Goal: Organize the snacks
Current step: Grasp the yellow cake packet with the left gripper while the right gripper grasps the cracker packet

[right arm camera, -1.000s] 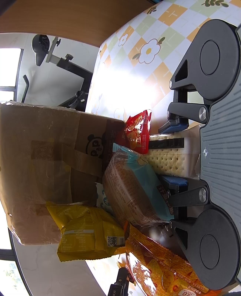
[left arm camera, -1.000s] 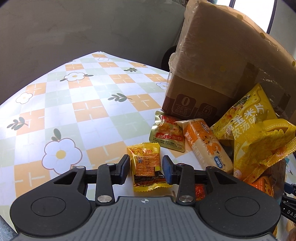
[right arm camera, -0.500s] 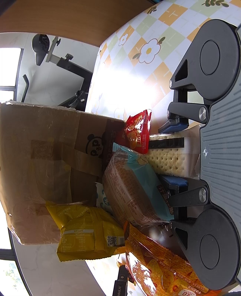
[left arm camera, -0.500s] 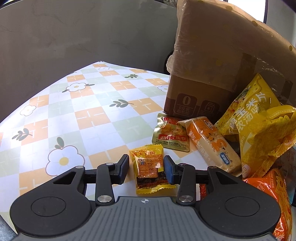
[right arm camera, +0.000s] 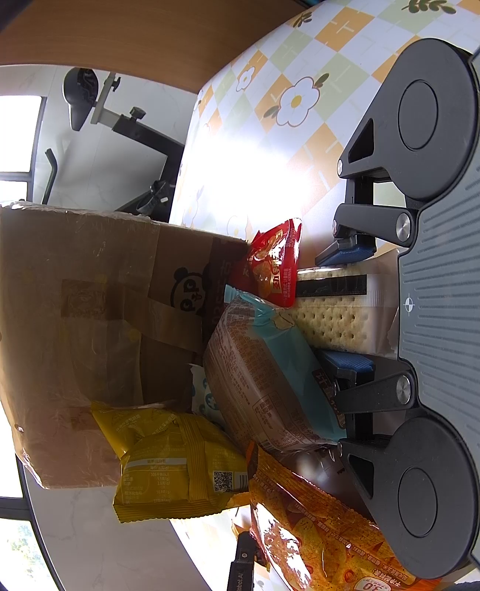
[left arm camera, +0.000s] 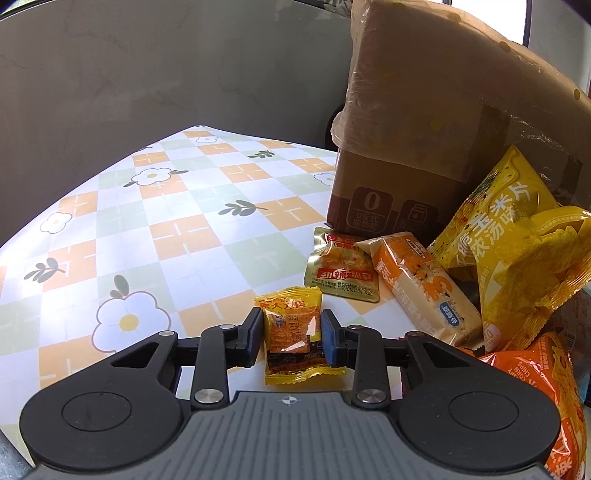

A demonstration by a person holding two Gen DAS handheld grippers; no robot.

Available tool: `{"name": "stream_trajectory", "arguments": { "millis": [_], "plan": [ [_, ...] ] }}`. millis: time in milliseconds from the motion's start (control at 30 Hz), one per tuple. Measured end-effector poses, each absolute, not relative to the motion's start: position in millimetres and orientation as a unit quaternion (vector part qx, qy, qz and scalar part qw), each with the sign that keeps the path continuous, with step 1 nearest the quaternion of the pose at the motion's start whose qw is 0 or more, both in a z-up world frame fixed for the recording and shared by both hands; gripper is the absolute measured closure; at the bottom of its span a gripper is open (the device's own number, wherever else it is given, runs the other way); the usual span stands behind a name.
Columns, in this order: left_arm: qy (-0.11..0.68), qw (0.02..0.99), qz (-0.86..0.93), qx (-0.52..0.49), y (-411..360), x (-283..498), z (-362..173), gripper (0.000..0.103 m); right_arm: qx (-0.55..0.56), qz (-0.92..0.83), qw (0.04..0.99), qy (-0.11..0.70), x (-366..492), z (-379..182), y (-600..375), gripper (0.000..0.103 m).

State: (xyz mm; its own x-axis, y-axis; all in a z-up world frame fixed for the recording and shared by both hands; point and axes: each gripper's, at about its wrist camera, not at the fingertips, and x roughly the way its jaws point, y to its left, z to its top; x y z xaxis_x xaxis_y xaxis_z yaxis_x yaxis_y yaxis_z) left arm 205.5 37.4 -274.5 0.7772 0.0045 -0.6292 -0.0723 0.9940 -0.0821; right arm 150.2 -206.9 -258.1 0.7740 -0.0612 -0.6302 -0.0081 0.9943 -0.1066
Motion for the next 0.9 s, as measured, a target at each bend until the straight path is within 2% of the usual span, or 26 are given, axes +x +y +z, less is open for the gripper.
{"name": "stream_trajectory", "arguments": {
  "millis": [700, 900],
  "plan": [
    [0.333, 0.942, 0.013, -0.049, 36.0, 204.7, -274.2, 0.069, -0.051, -0.013, 0.940, 0.336, 150.1, -258.2, -207.5, 0.059],
    [0.334, 0.941, 0.008, -0.061, 38.3, 204.6, -272.3, 0.069, -0.054, -0.004, 0.930, 0.364, 154.6, -253.0, -206.1, 0.059]
  ]
}}
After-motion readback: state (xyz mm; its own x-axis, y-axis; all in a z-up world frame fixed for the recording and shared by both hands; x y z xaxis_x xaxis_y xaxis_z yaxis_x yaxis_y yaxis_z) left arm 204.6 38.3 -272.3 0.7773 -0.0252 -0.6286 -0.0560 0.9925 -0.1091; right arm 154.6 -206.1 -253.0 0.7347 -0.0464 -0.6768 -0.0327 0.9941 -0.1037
